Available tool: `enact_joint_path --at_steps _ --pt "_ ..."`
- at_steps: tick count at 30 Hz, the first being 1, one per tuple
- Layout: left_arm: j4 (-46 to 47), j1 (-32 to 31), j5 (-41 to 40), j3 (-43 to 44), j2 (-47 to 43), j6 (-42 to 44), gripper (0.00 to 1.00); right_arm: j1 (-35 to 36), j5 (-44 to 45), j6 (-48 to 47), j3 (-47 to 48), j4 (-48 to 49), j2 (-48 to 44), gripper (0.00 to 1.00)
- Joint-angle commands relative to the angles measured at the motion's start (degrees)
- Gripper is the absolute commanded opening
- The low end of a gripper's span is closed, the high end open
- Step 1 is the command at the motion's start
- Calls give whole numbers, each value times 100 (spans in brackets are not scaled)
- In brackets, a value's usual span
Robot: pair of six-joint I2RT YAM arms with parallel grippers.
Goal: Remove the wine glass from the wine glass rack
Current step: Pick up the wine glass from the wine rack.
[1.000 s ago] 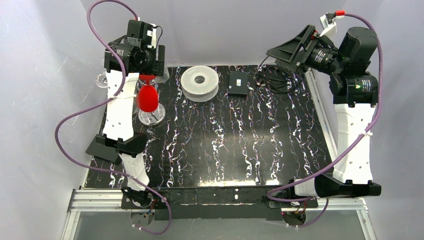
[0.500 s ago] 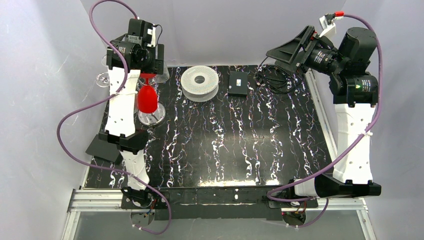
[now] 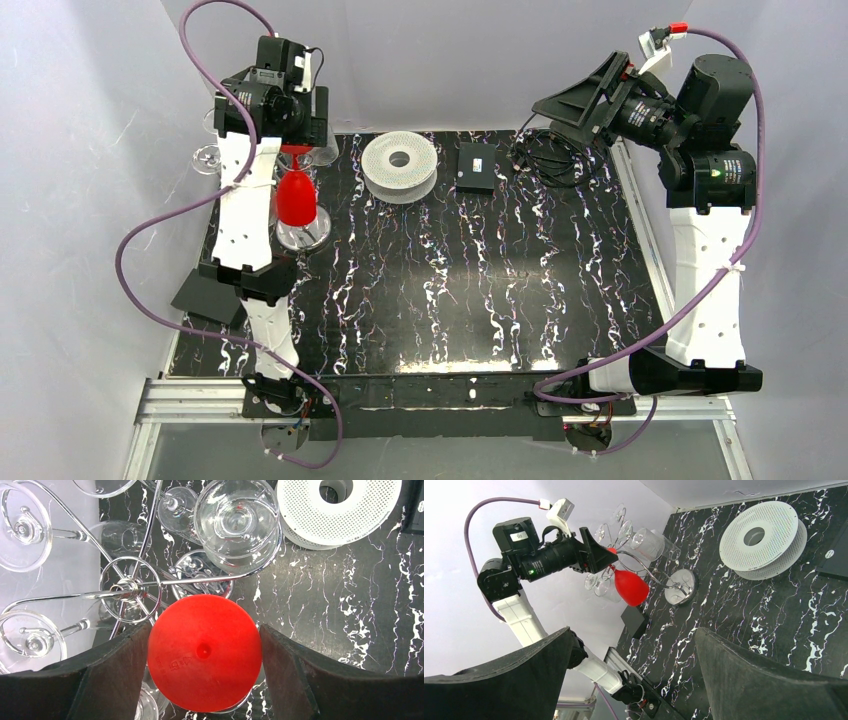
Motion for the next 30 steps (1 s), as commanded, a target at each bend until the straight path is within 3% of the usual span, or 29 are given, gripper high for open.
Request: enact_joint_path --at_steps 1,7,30 --pt "-1700 37 -77 135 57 11 63 23 -33 -94 148 165 18 100" --pt "-1685 105 -202 138 19 -33 64 26 -35 -89 144 163 18 100" --pt "-1650 111 1128 112 -74 -67 64 28 -17 -110 99 156 -39 100"
